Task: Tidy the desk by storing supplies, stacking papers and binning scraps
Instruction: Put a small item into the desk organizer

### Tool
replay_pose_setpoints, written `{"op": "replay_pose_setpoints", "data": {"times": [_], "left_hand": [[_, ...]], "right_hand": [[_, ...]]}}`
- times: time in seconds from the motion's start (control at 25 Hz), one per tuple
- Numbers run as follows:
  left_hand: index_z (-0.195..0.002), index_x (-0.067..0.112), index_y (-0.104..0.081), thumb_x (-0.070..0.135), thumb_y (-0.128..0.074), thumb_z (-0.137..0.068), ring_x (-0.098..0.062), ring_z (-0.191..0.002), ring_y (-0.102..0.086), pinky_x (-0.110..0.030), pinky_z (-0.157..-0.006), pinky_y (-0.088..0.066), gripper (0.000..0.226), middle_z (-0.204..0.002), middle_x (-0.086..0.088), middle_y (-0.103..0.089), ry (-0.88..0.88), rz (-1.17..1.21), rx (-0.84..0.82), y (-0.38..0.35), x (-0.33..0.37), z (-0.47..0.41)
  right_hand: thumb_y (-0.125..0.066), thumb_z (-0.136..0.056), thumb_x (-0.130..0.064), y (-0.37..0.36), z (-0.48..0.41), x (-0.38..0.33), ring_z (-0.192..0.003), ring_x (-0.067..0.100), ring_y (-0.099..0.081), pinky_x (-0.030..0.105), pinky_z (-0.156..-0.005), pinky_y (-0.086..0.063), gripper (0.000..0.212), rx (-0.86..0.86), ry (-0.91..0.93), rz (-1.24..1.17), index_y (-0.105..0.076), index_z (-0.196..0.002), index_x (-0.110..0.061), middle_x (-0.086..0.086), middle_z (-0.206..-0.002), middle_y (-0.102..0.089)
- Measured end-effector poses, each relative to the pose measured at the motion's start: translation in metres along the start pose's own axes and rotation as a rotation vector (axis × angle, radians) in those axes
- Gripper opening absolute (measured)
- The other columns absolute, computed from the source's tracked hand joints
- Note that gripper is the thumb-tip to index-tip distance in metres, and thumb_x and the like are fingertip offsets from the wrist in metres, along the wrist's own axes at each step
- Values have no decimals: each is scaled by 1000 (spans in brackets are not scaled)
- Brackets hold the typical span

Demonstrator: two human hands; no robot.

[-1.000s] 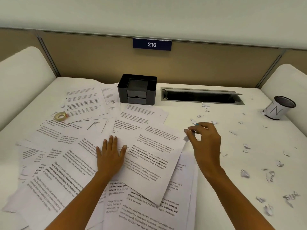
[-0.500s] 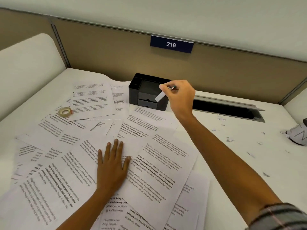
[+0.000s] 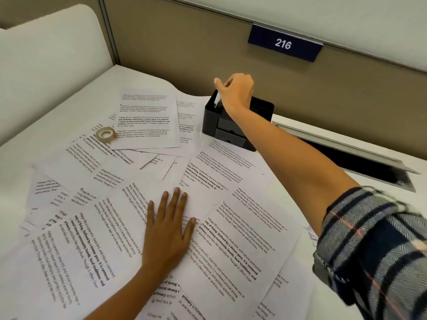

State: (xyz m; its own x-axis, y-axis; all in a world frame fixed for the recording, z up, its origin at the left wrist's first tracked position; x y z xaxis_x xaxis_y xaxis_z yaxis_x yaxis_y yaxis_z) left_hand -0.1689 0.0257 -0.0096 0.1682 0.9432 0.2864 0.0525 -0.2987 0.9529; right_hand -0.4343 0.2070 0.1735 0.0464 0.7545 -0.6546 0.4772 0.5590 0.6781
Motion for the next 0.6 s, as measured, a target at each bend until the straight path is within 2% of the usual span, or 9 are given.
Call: {"op": "replay_pose_setpoints", "data": {"times": [0.16, 0.4, 0.6], "left_hand": [[-150, 25, 0, 54, -17, -94, -16, -146, 6, -48, -117, -5, 65, -159, 4, 2, 3, -5, -16, 0, 0, 0], [-150, 25, 0, 52, -15, -95, -15, -146, 7, -48, -117, -5, 63, -159, 4, 2, 12, 3, -21, 0, 0, 0], [-150, 25, 0, 51, -14, -95, -15, -146, 6, -48, -117, -5, 63, -159, 4, 1, 11, 2, -18, 0, 0, 0]], "right_hand": [[-65, -83, -42, -24, 0, 5, -75, 19, -51, 26, -62, -40, 39, -79, -33, 70, -64, -85, -3, 9, -103, -54], [-62, -84, -46, -56, 9, 10, -79, 21, -49, 29, -65, -40, 43, -219, 26, 240, -62, -93, -4, 10, -107, -53], [-60, -83, -51, -62, 18, 10, -85, 22, -48, 29, -64, -37, 46, -243, 71, 317, -45, -75, -9, 9, -99, -49]]}}
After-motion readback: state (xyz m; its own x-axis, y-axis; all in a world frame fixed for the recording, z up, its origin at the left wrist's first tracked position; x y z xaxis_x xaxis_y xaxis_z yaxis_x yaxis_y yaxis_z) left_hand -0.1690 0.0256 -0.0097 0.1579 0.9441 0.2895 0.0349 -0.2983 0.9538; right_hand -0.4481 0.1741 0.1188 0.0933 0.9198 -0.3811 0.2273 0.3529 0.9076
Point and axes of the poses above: each hand's wrist, its own z-axis away from the middle knuckle, its own y-axis out of the back of the hand, x = y × z, the point moved 9 cm from there along -z, towards the middle knuckle
